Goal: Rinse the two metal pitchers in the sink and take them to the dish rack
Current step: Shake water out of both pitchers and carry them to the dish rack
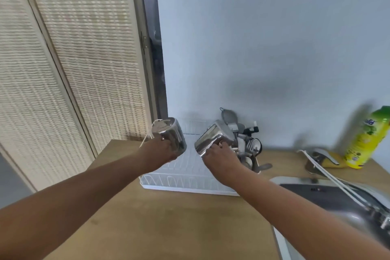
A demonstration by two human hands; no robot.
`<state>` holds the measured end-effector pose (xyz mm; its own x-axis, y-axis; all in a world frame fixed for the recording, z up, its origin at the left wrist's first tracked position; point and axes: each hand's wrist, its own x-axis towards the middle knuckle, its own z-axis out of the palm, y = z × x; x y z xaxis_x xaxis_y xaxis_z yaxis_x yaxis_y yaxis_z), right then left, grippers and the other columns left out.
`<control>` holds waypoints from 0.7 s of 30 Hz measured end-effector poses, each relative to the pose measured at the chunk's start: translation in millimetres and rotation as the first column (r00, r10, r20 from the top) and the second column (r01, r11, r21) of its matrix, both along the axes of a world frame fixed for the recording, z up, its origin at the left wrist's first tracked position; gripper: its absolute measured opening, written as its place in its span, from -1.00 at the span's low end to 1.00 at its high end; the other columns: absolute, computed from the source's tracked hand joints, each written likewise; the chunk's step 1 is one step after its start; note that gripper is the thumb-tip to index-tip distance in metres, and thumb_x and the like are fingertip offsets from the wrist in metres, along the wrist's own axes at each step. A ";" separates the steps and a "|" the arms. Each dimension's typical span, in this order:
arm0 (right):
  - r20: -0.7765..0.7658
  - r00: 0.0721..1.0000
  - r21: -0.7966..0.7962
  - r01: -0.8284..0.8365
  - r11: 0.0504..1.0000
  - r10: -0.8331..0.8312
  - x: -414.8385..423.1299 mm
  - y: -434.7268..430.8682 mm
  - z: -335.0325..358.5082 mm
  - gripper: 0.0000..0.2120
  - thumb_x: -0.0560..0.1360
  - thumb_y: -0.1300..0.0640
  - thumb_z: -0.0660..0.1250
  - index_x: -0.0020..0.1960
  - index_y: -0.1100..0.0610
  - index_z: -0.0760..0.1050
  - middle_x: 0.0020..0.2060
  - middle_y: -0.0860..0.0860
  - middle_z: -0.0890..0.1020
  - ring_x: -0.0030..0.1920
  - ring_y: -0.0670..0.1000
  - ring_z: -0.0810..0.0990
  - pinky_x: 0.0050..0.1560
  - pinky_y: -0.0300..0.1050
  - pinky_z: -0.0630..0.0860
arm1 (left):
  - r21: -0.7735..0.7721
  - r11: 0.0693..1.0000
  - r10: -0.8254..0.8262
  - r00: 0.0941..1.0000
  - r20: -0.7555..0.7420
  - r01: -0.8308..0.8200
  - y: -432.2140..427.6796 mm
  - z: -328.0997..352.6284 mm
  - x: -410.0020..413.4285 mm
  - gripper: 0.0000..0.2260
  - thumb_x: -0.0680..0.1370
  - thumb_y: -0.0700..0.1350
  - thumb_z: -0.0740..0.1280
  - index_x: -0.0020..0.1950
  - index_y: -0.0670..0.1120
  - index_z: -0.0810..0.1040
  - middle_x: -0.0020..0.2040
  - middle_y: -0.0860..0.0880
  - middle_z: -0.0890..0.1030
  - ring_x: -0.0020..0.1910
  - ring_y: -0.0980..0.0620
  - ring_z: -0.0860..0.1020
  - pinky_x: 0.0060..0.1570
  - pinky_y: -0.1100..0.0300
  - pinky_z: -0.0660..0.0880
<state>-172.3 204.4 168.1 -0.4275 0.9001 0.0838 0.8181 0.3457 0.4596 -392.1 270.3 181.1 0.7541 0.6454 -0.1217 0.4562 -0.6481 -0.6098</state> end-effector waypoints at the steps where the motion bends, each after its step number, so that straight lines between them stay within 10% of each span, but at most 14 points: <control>1: 0.036 0.999 -0.011 0.010 1.000 -0.010 -5.0 2.7 -3.1 -0.75 0.49 0.34 0.27 0.13 0.17 0.56 0.11 0.12 0.61 0.15 0.16 0.51 0.16 0.15 0.39 | -0.004 1.000 -0.015 0.999 -0.036 0.014 1.8 -2.1 0.0 -0.74 0.58 -0.29 0.19 0.21 -0.11 0.54 0.09 -0.17 0.63 0.11 -0.20 0.57 0.15 -0.11 0.45; 13: 0.266 0.963 -0.166 -0.002 0.986 0.047 -24.0 34.0 -33.2 -0.83 0.49 0.31 0.31 0.02 0.13 0.59 0.00 0.12 0.64 0.03 0.15 0.54 0.07 0.08 0.41 | 0.053 0.976 -0.185 0.927 -0.327 0.213 30.2 -27.2 2.9 -0.83 0.31 -0.28 0.42 -0.33 0.01 0.65 -0.40 0.03 0.65 -0.31 -0.02 0.60 -0.03 0.05 0.49; 21: 0.212 0.949 -0.200 -0.192 0.961 0.234 -10.9 53.1 -44.2 -0.85 0.47 0.29 0.36 0.01 0.16 0.63 0.01 0.14 0.63 0.06 0.16 0.56 0.04 0.04 0.52 | 0.043 0.944 -0.304 0.916 -0.263 0.326 39.5 -44.8 7.4 -0.84 0.25 -0.20 0.55 -0.30 0.03 0.65 -0.33 0.02 0.65 -0.25 -0.04 0.60 -0.04 0.04 0.55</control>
<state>-183.2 257.6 123.9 -0.5996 0.7773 -0.1903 0.5948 0.5920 0.5439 -384.7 309.8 136.2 0.8725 0.3952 -0.2874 0.0632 -0.6745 -0.7356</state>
